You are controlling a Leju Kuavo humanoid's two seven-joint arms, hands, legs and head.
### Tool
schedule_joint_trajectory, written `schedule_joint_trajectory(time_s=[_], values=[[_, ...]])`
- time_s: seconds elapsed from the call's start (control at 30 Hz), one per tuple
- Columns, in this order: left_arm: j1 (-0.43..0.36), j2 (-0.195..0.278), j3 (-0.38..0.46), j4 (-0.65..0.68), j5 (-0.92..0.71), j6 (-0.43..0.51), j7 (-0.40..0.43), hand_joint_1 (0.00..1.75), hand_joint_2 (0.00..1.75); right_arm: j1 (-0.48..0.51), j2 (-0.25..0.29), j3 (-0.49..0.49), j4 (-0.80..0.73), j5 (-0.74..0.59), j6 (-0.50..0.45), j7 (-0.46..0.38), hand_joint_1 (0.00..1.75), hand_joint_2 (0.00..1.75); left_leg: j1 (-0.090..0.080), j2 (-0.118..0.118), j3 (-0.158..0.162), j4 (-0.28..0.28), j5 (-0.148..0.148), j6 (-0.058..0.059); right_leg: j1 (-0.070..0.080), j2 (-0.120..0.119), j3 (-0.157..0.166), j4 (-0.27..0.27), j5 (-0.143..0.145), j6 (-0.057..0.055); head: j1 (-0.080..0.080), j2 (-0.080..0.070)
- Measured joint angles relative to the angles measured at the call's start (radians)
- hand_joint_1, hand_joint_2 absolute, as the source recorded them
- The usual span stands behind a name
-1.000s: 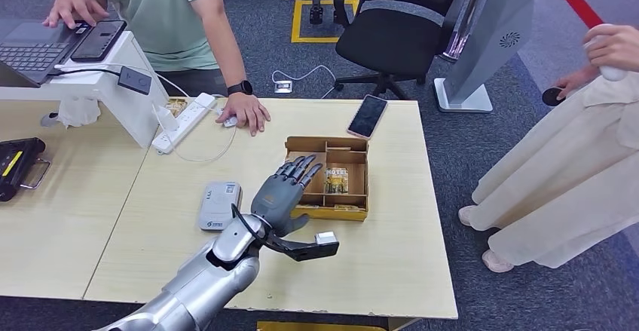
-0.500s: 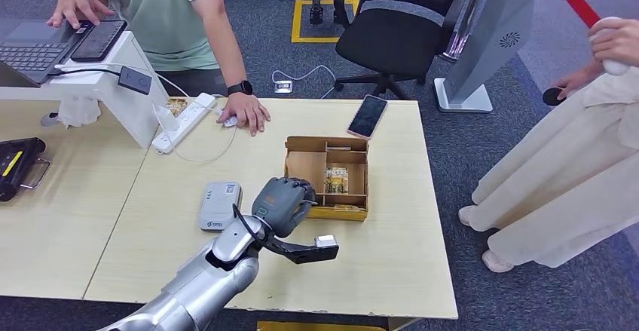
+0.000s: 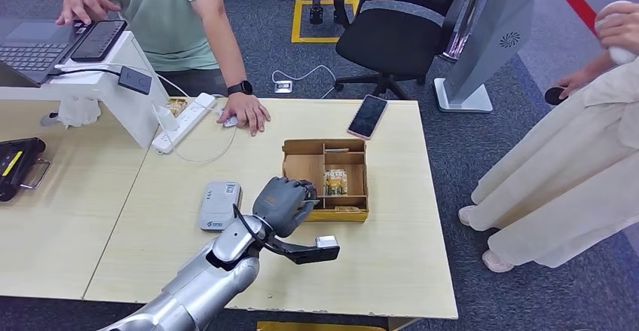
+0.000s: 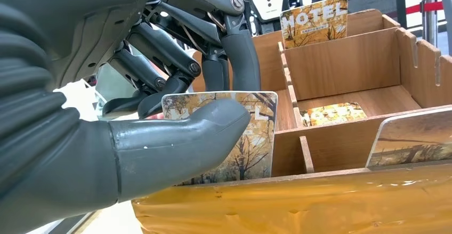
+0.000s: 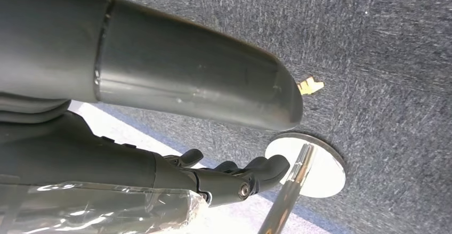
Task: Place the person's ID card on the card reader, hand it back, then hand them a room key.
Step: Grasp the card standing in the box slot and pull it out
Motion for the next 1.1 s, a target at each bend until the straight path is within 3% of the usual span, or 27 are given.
schedule_joint_trajectory(time_s=[0.53, 0.77, 1.1], values=[[-0.010, 0.026, 0.015, -0.087, 0.021, 0.083, 0.011, 1.75, 1.75, 0.006, 0.000, 0.002, 0.000, 0.001, -0.001, 0.011, 0.00, 0.00, 0.000, 0.000, 0.000, 0.000, 0.000, 0.000, 0.000, 0.000, 0.000, 0.000, 0.000, 0.000, 0.000, 0.000], [-0.037, 0.056, 0.096, -0.163, 0.057, 0.105, 0.012, 1.75, 1.75, 0.012, 0.000, 0.002, 0.000, -0.002, -0.001, 0.004, 0.00, 0.00, 0.000, 0.000, 0.000, 0.000, 0.000, 0.000, 0.000, 0.000, 0.000, 0.000, 0.000, 0.000, 0.000, 0.000], [-0.131, 0.062, 0.216, -0.169, 0.048, 0.222, 0.014, 1.75, 1.75, 0.010, 0.000, 0.004, 0.001, 0.002, -0.002, 0.005, 0.00, 0.00, 0.000, 0.000, 0.000, 0.000, 0.000, 0.000, 0.000, 0.000, 0.000, 0.000, 0.000, 0.000, 0.000, 0.000]])
